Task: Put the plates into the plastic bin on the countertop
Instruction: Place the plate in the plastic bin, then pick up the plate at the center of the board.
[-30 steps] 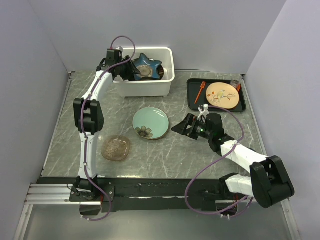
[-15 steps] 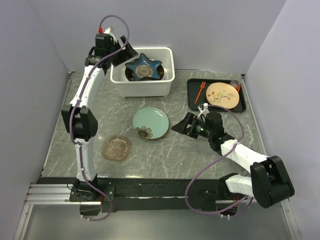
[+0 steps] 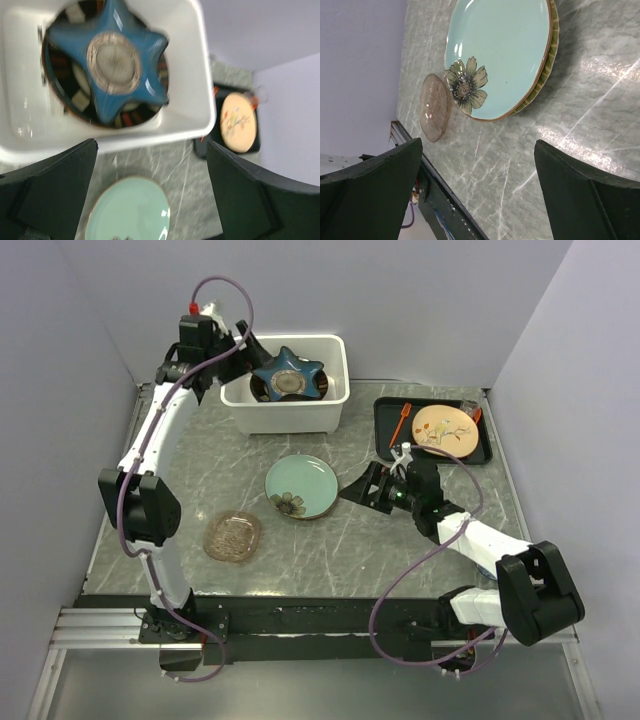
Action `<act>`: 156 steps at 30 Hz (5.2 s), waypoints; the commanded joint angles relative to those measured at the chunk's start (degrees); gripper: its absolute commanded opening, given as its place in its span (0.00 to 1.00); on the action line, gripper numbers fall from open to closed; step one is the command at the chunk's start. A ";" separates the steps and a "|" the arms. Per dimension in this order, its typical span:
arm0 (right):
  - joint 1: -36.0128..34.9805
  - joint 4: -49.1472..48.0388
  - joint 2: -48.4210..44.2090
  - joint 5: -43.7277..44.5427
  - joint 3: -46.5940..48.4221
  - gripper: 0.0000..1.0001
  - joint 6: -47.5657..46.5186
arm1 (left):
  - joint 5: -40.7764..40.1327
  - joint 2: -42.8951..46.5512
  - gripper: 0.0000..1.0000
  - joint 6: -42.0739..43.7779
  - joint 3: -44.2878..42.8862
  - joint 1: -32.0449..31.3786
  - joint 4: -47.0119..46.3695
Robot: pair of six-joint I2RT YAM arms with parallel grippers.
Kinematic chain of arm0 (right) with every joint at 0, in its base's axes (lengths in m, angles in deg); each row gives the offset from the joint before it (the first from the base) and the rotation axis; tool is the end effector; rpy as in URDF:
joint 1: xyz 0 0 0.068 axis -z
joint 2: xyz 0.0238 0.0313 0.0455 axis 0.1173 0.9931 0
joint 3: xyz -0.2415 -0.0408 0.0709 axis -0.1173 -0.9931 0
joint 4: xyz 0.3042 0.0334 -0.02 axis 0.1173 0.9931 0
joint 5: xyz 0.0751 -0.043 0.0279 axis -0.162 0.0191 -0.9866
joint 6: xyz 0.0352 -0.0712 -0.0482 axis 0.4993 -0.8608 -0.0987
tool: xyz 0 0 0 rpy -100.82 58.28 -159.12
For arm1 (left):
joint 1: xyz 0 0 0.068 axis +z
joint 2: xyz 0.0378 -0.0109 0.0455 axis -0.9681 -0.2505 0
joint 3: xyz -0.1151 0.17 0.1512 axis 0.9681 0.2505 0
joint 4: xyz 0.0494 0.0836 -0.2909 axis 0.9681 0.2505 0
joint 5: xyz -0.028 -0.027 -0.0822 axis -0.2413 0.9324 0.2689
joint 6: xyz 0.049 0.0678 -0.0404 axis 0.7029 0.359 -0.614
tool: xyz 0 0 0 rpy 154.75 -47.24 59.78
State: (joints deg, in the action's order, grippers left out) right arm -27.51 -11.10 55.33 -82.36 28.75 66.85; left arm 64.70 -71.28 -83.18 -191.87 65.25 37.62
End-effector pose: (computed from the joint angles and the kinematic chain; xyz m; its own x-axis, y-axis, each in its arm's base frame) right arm 0.2990 0.1576 0.1342 -0.7840 0.3379 -0.5207 -0.2625 0.5797 0.7714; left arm 0.5174 -0.1145 0.3746 -0.5370 -0.4626 -0.7054 0.1114 0.7900 -0.6029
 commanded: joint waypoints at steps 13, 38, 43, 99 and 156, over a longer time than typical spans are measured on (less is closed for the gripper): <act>-2.69 -1.59 5.75 -0.21 5.47 0.86 0.68 | -0.15 14.37 0.86 2.55 24.34 -6.19 -1.75; -2.78 1.40 17.53 3.74 11.88 0.54 -1.34 | -2.53 14.82 0.78 1.59 45.96 -6.90 -6.58; -2.78 -0.63 19.37 3.48 11.79 0.48 -0.56 | -1.74 14.11 0.73 0.53 49.03 -6.99 -8.77; -4.54 0.69 28.96 3.74 21.55 0.04 -0.90 | -2.17 13.49 0.69 1.94 52.73 -6.99 -7.20; -1.73 1.39 15.86 6.12 12.24 0.03 -3.45 | 1.88 16.93 0.61 0.36 56.86 -9.10 -15.99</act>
State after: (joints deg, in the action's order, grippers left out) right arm -29.59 -4.85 69.93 -73.53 41.58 63.70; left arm 66.10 -52.74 -82.24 -135.32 56.53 24.99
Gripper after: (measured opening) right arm 0.063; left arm 0.612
